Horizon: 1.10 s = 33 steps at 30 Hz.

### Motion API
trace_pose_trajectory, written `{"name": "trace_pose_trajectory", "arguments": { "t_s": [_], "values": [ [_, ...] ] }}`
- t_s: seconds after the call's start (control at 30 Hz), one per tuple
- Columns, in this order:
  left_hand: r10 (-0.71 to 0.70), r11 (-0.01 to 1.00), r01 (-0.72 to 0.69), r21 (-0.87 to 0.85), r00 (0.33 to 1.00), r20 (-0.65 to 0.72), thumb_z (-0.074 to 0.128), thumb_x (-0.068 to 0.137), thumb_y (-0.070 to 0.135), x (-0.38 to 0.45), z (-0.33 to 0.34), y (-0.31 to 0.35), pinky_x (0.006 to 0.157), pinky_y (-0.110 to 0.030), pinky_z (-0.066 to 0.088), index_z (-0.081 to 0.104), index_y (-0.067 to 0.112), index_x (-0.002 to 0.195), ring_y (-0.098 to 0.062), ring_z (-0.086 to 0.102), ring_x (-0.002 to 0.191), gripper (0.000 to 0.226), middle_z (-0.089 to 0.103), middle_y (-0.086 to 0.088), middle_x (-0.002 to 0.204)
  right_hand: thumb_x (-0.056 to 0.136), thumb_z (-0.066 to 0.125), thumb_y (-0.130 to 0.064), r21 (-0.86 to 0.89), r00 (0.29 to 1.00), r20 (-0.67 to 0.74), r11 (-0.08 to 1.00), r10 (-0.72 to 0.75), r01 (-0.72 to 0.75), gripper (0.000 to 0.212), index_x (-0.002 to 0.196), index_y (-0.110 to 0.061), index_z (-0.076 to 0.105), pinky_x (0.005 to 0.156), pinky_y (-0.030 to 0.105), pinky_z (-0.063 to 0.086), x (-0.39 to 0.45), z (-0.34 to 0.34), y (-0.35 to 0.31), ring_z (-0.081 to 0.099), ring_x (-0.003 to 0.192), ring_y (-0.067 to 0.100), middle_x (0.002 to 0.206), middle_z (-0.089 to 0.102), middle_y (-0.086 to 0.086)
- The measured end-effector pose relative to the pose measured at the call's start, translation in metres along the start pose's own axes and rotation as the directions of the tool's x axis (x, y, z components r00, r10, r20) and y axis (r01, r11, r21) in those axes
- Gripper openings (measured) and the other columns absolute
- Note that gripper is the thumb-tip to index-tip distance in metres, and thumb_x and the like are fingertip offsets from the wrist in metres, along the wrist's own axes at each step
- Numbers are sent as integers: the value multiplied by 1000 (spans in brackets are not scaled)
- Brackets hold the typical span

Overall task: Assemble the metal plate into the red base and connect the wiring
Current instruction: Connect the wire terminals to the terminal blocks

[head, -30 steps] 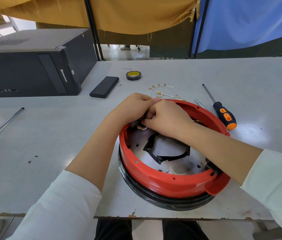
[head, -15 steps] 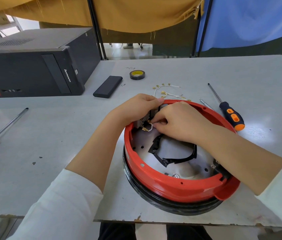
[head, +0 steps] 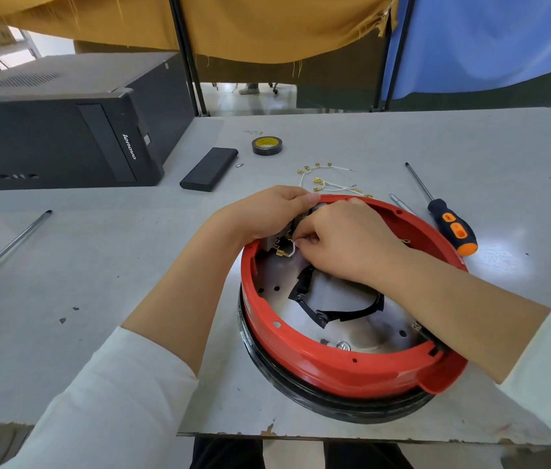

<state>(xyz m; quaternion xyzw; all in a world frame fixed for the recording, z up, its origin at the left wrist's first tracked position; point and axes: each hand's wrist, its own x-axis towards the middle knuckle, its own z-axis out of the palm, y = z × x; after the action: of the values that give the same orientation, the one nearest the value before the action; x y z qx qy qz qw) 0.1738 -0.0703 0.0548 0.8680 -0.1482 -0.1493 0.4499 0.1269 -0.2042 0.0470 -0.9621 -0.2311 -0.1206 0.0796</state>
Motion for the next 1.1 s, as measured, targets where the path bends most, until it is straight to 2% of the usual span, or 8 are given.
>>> {"name": "trace_pose_trajectory", "arguments": {
  "t_s": [0.17,0.33,0.43,0.5,0.57,0.73,0.9,1.1],
  "values": [
    [12,1000,-12,2,1000,-26,47,102,37,-2,1,-1,94,-60,45,68,10,109,-25,55,87,35,65,-27,115,86,50,-27,15,999,15,999,46,-46,21,92,-32,70,63,29,31,0,0,0,58,84,23,87,66,-3],
    [24,1000,-23,18,998,-57,48,101,37,-5,1,0,89,-60,48,71,8,102,-26,57,82,37,66,-29,109,83,62,-35,160,993,58,981,105,-113,6,80,-35,58,59,28,37,0,-4,7,48,70,7,63,48,-14],
    [39,999,-38,16,998,-59,49,101,38,-1,0,-2,65,-31,51,69,21,79,-9,57,60,34,71,-3,70,82,65,-38,249,994,102,967,25,-50,6,86,-36,63,54,23,30,-3,-5,5,43,59,-2,59,47,-15],
    [38,999,-37,15,998,-57,49,101,38,-1,-1,-3,53,-15,44,68,24,78,2,55,49,32,65,13,57,83,64,-41,237,992,124,971,-14,-16,12,94,-36,67,51,21,26,-2,-3,1,41,58,-4,61,46,-15],
    [32,999,-32,-5,998,-48,50,100,38,-1,-2,-4,58,-12,48,71,17,88,1,60,56,32,69,9,65,83,64,-43,234,992,127,972,-13,-17,12,91,-35,69,51,21,26,1,-2,-1,41,58,-3,60,45,-16],
    [39,998,-40,-37,998,-43,51,100,37,0,0,-4,80,-24,51,73,9,103,-9,63,71,36,71,0,80,81,66,-46,229,989,150,972,11,-45,17,68,-36,60,51,23,28,3,0,-3,43,58,-1,59,47,-15],
    [36,998,-39,-55,998,-53,52,100,36,2,0,-6,77,-23,49,72,10,97,-6,62,66,33,69,5,72,82,66,-36,281,987,156,957,32,-76,26,59,-34,54,66,30,45,3,-2,-5,54,70,9,71,59,-12],
    [43,998,-46,-49,997,-57,51,100,36,3,0,-6,72,-18,48,71,16,86,-2,61,63,31,68,8,68,83,66,-31,324,986,162,942,31,-83,24,61,-31,57,73,33,49,2,-4,-8,59,76,11,77,65,-9]
  ]
}}
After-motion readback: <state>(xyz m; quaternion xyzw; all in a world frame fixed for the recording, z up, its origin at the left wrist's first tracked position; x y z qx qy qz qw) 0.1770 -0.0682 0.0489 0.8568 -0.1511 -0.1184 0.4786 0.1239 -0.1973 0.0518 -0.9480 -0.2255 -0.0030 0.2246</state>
